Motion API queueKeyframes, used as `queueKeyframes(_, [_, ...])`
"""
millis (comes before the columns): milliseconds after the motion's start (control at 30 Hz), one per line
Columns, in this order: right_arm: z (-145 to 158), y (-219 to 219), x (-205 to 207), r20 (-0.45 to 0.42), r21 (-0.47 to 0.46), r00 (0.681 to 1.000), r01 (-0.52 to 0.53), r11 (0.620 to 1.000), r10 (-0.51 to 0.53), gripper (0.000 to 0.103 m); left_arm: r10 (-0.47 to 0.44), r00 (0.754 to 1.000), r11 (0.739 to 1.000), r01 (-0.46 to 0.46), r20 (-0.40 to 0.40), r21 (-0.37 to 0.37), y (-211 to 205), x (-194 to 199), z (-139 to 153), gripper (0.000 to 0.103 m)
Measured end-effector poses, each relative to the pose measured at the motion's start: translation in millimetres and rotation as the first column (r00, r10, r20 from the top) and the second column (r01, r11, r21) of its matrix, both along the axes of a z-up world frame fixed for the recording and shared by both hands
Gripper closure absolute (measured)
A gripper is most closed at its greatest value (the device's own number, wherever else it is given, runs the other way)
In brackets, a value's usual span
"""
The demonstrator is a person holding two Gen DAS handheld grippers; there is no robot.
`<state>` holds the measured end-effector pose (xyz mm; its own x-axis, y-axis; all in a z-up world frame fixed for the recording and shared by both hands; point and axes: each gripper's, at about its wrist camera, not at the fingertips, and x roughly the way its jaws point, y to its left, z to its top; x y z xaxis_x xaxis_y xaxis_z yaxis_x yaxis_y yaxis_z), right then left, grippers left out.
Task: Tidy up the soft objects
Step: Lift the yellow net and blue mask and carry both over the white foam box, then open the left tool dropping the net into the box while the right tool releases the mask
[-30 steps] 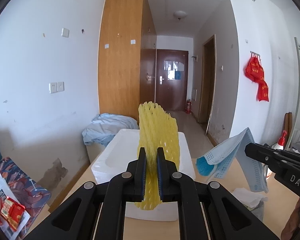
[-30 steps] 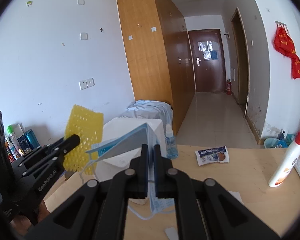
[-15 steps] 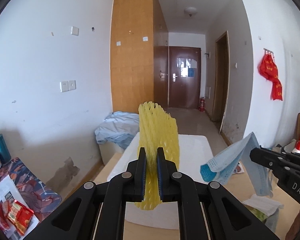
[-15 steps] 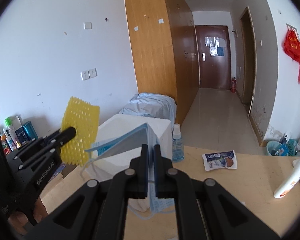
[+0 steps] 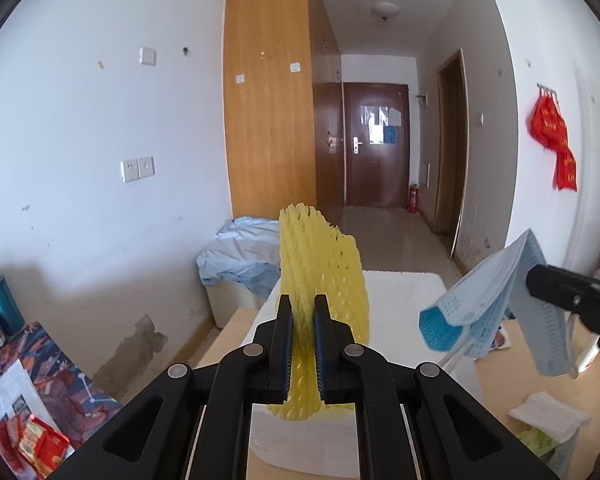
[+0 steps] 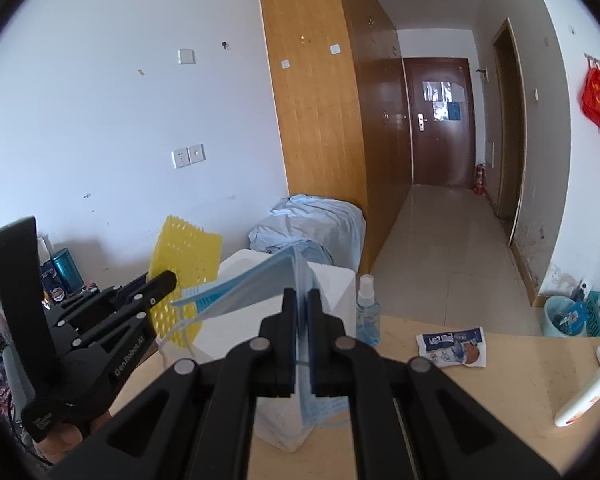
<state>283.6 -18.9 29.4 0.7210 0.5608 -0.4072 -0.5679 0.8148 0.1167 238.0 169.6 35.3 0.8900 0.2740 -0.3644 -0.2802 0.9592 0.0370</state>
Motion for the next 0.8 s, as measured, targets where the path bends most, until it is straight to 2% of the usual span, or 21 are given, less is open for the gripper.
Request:
queueKeyframes(400, [-4,0,9,-0.022,0.000,1.000,0.010,1.000,-0.010,0.096,-0.025,0.999,1.000,0.025,-0.044,-0.009,4,25,-15,0.093])
queueKeyframes(633, [-6,0,9,-0.023,-0.002,1.000,0.004,1.000,-0.004,0.096,0.002,0.998,1.000,-0.004,-0.056,-0.026,11,27,-16,0.092])
queueKeyframes(667, [-6,-1,9,-0.024,-0.002,1.000,0.000,1.000,-0.001,0.096,0.005,0.998,1.000,-0.006,-0.060,-0.022,11,28,-17,0.089])
queueKeyframes(733, [-7,0,10,-0.026,-0.009,1.000,-0.001,1.000,0.001,0.096,0.012,0.997,1.000,-0.013,-0.071,-0.019,11,30,-17,0.074])
queueKeyframes(800, [-7,-1,9,-0.026,-0.009,1.000,-0.001,1.000,0.001,0.096,0.017,0.997,1.000,-0.018,-0.078,-0.016,11,30,-19,0.039])
